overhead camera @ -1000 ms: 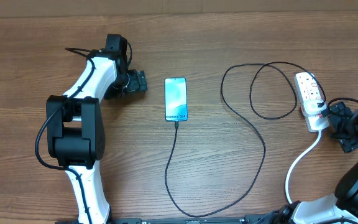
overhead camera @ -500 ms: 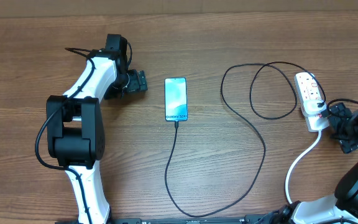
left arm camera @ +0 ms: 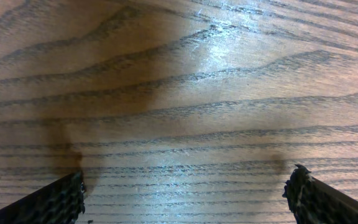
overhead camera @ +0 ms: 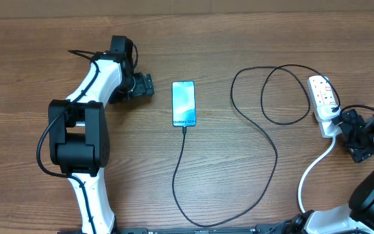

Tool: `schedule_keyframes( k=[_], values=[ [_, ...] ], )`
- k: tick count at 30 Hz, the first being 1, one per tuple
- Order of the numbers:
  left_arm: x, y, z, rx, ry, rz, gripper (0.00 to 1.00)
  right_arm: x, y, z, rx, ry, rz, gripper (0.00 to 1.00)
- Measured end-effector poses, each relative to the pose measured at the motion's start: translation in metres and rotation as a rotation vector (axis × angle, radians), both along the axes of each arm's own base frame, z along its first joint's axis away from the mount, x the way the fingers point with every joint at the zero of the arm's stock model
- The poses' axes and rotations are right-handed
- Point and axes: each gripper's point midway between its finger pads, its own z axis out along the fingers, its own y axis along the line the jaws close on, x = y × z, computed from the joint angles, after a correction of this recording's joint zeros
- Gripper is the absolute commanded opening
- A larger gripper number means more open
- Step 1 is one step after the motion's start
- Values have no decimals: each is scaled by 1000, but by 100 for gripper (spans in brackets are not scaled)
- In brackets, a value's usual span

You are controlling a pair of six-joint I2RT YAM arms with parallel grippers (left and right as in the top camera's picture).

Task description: Plug charger to phone and switch on socket

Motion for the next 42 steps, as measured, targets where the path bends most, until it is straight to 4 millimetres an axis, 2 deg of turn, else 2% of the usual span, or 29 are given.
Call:
schedule_keyframes(
  k=[11, 17, 21, 37, 42],
  values=[
    [0, 0, 0, 0, 0, 0, 100, -1, 3, 4, 24, 12, 5, 98],
    [0, 0, 0, 0, 0, 0, 100, 8, -12, 20, -21, -9, -6, 99],
    [0, 0, 0, 0, 0, 0, 100, 13, -18, 24, -41, -31, -9, 100],
    [0, 0, 0, 0, 0, 0, 100, 11, -18, 15, -32, -8, -12, 100],
    [0, 0, 0, 0, 0, 0, 99, 8, -16, 1, -8, 22, -17, 100]
  ],
)
